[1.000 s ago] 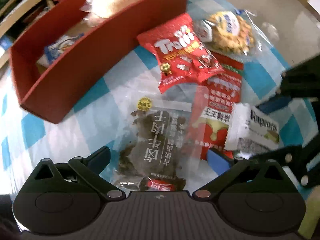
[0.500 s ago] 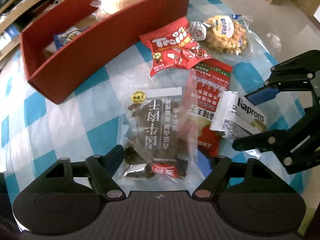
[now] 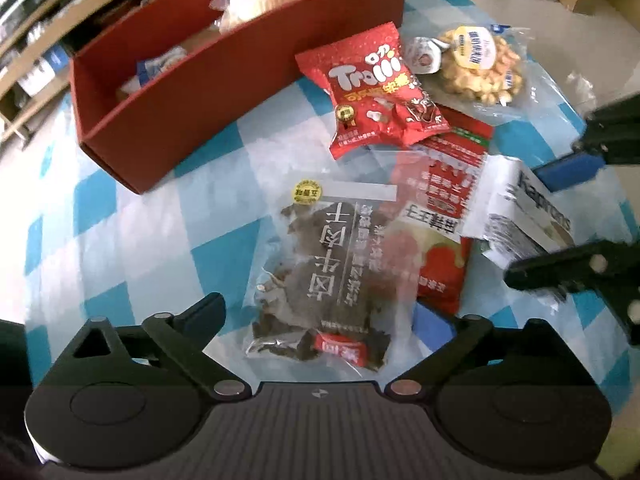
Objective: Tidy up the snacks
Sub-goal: 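Grasp the clear beef jerky bag with the left tool and lift it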
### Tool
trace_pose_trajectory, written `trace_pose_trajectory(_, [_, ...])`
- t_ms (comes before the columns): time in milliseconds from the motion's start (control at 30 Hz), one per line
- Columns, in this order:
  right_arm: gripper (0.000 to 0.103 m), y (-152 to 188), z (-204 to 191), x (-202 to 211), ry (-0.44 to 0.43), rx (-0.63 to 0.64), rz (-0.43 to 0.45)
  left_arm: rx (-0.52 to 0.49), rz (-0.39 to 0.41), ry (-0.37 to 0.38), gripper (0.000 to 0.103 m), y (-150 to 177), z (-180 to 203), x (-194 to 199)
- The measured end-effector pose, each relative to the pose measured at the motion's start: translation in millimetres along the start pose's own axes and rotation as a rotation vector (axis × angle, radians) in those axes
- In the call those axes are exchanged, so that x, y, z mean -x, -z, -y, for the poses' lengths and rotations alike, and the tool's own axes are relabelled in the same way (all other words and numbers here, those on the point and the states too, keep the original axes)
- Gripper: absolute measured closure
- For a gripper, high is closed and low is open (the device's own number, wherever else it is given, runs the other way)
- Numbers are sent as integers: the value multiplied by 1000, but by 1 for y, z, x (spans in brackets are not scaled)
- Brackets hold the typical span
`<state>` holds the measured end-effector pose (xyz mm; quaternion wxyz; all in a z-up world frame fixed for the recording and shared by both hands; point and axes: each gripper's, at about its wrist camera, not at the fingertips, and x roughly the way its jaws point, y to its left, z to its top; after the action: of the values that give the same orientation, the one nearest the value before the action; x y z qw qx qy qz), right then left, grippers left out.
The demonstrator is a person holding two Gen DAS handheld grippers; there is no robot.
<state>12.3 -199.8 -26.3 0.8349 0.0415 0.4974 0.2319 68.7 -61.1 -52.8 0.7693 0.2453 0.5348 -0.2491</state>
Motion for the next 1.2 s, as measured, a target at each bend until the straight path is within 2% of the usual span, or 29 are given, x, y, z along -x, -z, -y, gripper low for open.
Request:
trace_pose_trajectory(100, [46, 2, 2, -1, 4, -6, -6, 14, -15, 52, 1, -5, -6, -8])
trace_pose_trajectory(200, [46, 1, 4, -2, 11, -11, -12, 8, 4, 66, 8, -4, -4, -3])
trace_pose_trajectory(300, [46, -1, 3, -1, 11, -7, -7, 33, -11, 103, 12, 5, 1, 3])
trace_pose_trajectory(433, [46, 0, 0, 2, 11, 9, 1, 69, -12, 101, 19, 23, 9, 15])
trace_pose_trajectory(533, [47, 1, -1, 4, 13, 10, 9, 101, -11, 106, 20, 36, 11, 25])
trace_pose_trajectory(633, [46, 2, -2, 8, 16, 11, 25, 114, -7, 70, 21, 43, 11, 30])
trace_pose_trajectory(900, [47, -3, -2, 17, 17, 6, 71, 237, 64, 77, 21, 45, -5, 48])
trace_pose_trajectory(1200, [46, -13, 1, 25, 27, -7, 117, 304, 154, 70, 21, 31, -16, 60])
